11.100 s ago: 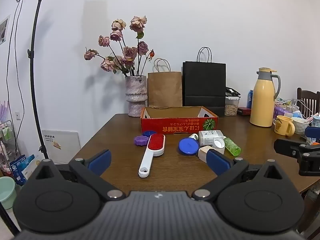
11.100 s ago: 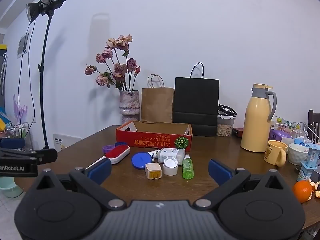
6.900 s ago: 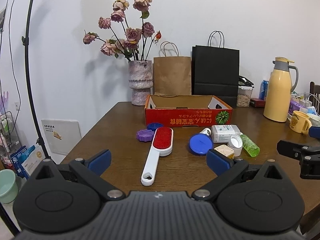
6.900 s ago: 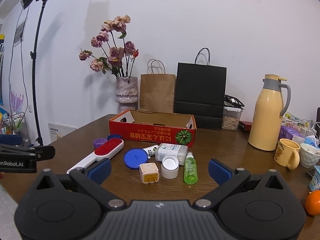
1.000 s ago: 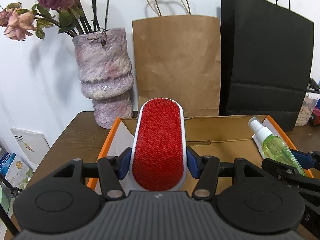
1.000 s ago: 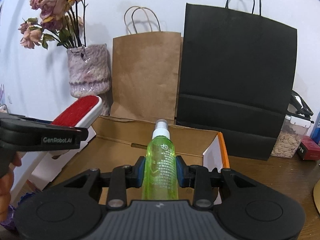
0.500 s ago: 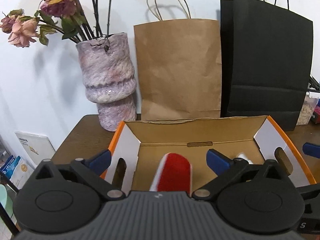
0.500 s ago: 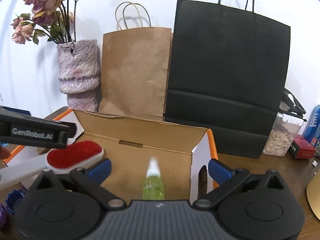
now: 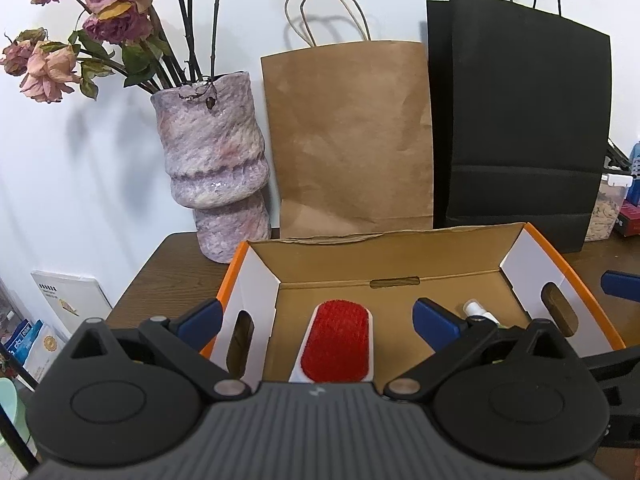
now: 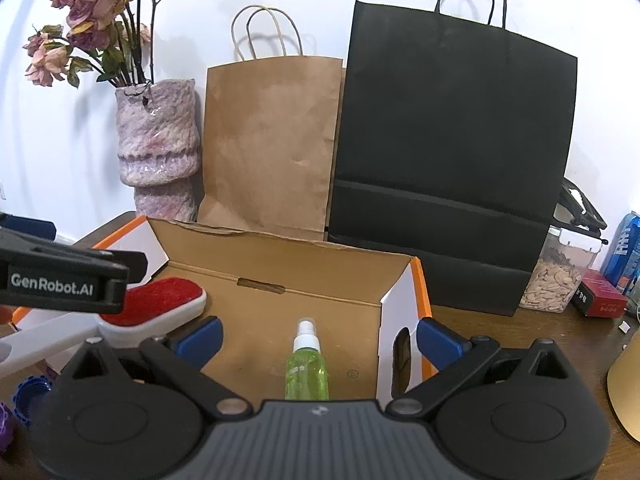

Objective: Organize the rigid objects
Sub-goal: 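Lower and release the lint brush and spray bottle into the box with both tools, then move both tools back toward the remaining items on the table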

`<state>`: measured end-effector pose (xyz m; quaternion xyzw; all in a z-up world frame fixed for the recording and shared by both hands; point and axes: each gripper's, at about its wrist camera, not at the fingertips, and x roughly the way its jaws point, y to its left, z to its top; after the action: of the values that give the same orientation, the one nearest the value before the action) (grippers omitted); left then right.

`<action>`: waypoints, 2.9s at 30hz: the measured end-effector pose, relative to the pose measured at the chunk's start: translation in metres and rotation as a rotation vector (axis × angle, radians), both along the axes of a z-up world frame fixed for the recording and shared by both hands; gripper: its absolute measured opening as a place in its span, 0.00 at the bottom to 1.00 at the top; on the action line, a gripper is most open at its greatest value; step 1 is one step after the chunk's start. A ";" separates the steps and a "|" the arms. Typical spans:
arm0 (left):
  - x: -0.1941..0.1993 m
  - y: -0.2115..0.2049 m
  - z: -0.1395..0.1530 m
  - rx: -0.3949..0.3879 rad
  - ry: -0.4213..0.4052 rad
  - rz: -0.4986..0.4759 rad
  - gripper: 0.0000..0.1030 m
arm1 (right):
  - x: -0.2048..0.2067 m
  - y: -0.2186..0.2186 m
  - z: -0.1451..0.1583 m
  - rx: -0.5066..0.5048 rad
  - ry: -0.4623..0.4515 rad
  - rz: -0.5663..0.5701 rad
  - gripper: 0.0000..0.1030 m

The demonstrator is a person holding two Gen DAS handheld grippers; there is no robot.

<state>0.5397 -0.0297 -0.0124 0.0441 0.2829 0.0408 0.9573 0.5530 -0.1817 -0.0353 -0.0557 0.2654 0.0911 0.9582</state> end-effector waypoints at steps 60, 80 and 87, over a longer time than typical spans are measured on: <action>-0.227 -0.005 -0.022 -0.045 0.018 -0.056 1.00 | -0.230 -0.041 -0.019 0.005 -0.001 -0.037 1.00; -0.246 0.012 -0.048 -0.076 0.067 -0.016 1.00 | -0.249 -0.029 -0.047 -0.054 0.024 0.016 0.91; -0.246 0.017 -0.051 -0.090 0.062 -0.019 1.00 | -0.252 -0.025 -0.048 -0.065 -0.006 0.013 0.80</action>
<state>0.2935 -0.0125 -0.0630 0.0051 0.3135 0.0174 0.9494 0.3013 -0.2071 -0.0836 -0.0890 0.2652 0.0885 0.9560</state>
